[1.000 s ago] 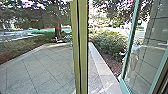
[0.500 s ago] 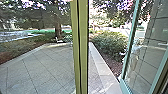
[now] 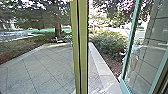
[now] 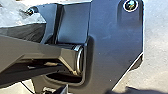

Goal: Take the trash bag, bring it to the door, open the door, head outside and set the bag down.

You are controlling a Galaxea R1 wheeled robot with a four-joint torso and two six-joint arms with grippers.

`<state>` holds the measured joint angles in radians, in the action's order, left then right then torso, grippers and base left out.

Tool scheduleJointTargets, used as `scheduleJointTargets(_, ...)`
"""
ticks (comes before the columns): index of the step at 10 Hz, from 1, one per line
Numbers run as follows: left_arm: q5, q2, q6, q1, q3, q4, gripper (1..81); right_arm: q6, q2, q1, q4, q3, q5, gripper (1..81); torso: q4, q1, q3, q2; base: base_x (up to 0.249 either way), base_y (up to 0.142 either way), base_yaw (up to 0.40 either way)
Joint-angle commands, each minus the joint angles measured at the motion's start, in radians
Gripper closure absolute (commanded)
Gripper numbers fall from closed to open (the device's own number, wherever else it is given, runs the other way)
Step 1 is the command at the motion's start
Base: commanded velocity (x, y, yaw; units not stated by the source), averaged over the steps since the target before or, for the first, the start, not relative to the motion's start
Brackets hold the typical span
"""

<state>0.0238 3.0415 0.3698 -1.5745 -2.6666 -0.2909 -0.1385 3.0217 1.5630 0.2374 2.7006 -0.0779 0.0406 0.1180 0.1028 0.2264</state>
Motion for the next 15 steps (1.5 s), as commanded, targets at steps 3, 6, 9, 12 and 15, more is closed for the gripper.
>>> scheduleJointTargets(3,-0.067,0.005,0.009,0.043,0.007,0.01,81.1,0.004,0.002,-0.045,0.002,-0.006,-0.056,1.0,0.0,-0.001,0.0,0.0,0.0,-0.088,0.0)
scheduleJointTargets(6,-0.067,0.005,0.011,0.043,0.007,0.01,81.1,0.004,0.004,-0.045,0.002,-0.004,-0.056,1.0,0.0,0.0,0.0,0.0,0.0,-0.089,0.0)
scheduleJointTargets(9,-0.067,0.007,0.011,0.043,0.007,0.012,81.1,0.004,0.004,-0.043,0.003,-0.001,-0.056,1.0,0.0,-0.001,0.0,0.001,0.0,-0.107,0.0)
scheduleJointTargets(12,-0.067,0.007,0.011,0.043,0.007,0.016,81.1,0.004,0.004,-0.042,0.003,0.001,-0.057,1.0,0.0,-0.001,0.0,0.001,0.0,-0.116,0.0)
scheduleJointTargets(15,-0.067,0.008,0.012,0.043,0.007,0.019,81.1,0.003,0.004,-0.039,0.002,0.001,-0.057,1.0,0.0,0.0,0.0,0.001,0.0,-0.123,0.0)
